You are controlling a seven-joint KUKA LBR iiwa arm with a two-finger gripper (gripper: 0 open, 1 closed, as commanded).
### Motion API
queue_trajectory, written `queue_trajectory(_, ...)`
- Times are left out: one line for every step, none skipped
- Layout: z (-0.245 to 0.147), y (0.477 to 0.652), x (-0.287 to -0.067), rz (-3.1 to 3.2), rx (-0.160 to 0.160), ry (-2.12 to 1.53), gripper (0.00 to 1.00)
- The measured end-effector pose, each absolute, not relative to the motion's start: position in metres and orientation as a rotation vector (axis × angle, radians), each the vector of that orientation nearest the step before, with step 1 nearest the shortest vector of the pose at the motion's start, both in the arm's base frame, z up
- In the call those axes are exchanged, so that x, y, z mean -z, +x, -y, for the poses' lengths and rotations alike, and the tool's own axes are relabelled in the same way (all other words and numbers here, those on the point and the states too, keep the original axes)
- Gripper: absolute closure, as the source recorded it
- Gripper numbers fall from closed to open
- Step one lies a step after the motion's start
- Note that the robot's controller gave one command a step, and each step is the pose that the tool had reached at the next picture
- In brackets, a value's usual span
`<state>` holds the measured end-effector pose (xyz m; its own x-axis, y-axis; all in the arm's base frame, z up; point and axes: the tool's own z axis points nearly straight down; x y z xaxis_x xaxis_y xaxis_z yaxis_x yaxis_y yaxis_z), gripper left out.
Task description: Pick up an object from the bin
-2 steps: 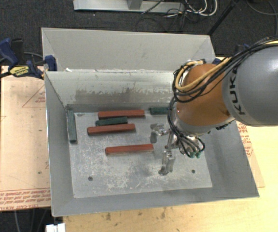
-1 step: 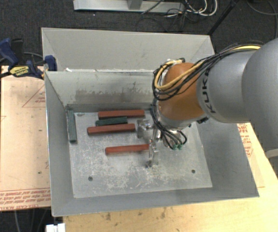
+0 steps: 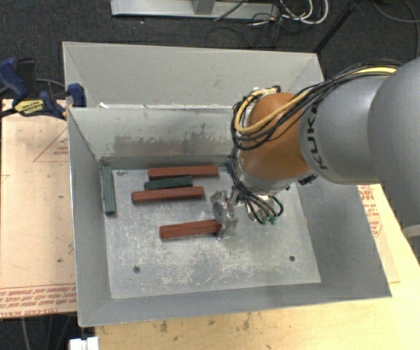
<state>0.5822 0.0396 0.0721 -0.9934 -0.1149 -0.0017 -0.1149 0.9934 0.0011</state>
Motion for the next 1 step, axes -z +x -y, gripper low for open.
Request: queue_trajectory(-0.0333,0.5947,-0.2362,-3.075,0.001,-0.59,1.0)
